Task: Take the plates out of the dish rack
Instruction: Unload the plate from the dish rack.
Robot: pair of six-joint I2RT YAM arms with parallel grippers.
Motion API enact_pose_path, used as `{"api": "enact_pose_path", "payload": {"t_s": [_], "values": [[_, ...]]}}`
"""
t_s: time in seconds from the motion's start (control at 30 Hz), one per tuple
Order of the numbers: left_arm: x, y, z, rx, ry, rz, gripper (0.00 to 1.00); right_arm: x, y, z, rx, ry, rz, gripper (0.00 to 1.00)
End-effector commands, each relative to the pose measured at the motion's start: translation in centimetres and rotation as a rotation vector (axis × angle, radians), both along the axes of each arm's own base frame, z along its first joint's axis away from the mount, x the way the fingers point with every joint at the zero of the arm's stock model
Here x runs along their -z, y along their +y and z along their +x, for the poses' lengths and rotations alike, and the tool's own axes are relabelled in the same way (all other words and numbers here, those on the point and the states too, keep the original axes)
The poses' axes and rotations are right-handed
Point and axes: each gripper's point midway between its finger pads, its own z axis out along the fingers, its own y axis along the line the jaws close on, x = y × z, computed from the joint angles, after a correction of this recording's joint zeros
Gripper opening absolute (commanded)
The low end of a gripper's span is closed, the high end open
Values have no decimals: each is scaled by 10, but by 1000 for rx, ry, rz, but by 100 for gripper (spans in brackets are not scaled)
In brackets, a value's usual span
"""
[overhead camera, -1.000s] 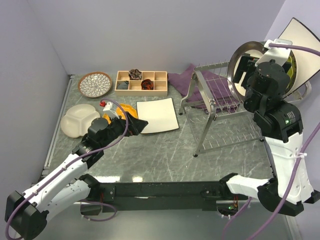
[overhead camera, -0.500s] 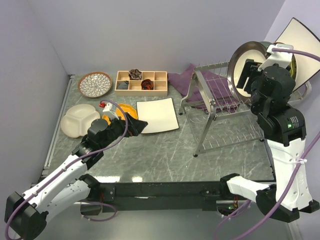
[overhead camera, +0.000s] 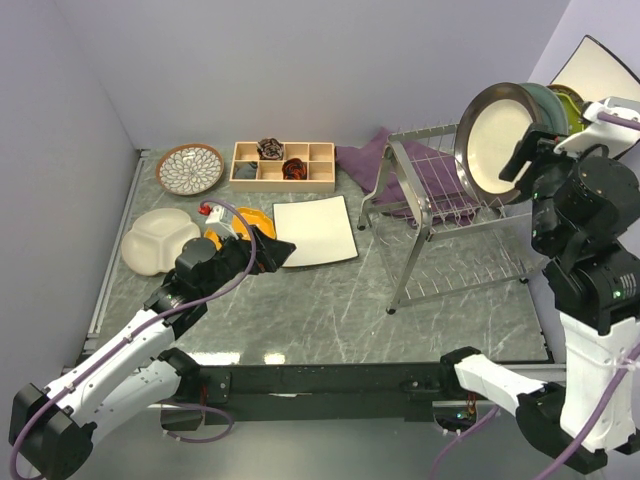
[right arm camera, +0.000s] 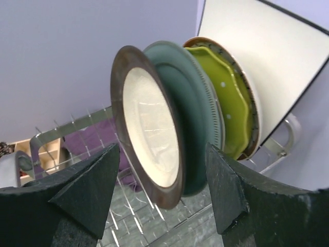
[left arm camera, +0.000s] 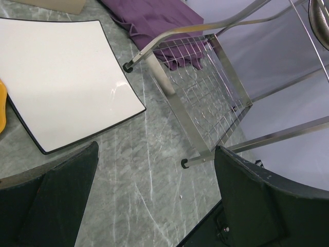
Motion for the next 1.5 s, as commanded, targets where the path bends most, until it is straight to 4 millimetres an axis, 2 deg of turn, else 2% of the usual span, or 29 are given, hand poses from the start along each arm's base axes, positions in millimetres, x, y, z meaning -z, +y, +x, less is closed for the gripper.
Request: {"api": "enact_pose_path", "payload": {"t_s": [0.0, 0.13, 0.17, 0.33, 0.5, 0.57, 0.67, 0.7, 0.77, 0.9, 1.0, 1.03, 1.2, 1.4, 1.43, 1.47], "values": [[-9, -2, 1, 5, -42, -17, 99, 8, -14, 8, 79, 32, -37, 73], [-8, -2, 1, 5, -39, -16, 99, 19, -17, 19, 56, 73, -25, 71], [-8, -2, 1, 7, -38, -15, 99, 21, -11, 23, 17, 79, -22, 69], [-10, -2, 0, 5, -42, -17, 99, 25, -10, 29, -9, 80, 3, 61], [-11, 0, -1, 1, -48, -21, 99, 41, -12, 40, -22, 120, 12, 59], [-11, -1, -2, 8, -49, -26, 99, 45, -21, 41, 4, 128, 16, 57], [-11, -3, -2, 15, -46, -29, 99, 52, -14, 43, -60, 140, 6, 55], [-10, -3, -2, 16, -44, -30, 100, 57, -23, 43, -39, 148, 2, 54], [-9, -4, -2, 19, -41, -28, 99, 59, -17, 47, -79, 149, 2, 53], [-9, -4, -1, 19, -40, -27, 99, 64, -21, 50, -61, 163, 4, 47], [-8, -4, -1, 16, -40, -27, 99, 62, -26, 47, -36, 136, -1, 40], [-8, -4, -1, 15, -40, -27, 100, 55, -26, 43, -36, 105, -6, 38], [-7, -4, 0, 16, -37, -25, 99, 43, -29, 36, -28, 59, -42, 27], [-6, -4, 1, 12, -35, -23, 99, 22, -29, 32, -36, 1, -102, 7], [-6, -4, 1, 12, -35, -23, 99, 16, -28, 31, -39, -22, -111, 0], [-6, -4, 1, 10, -34, -22, 100, 11, -28, 30, -43, -37, -117, 0]]}}
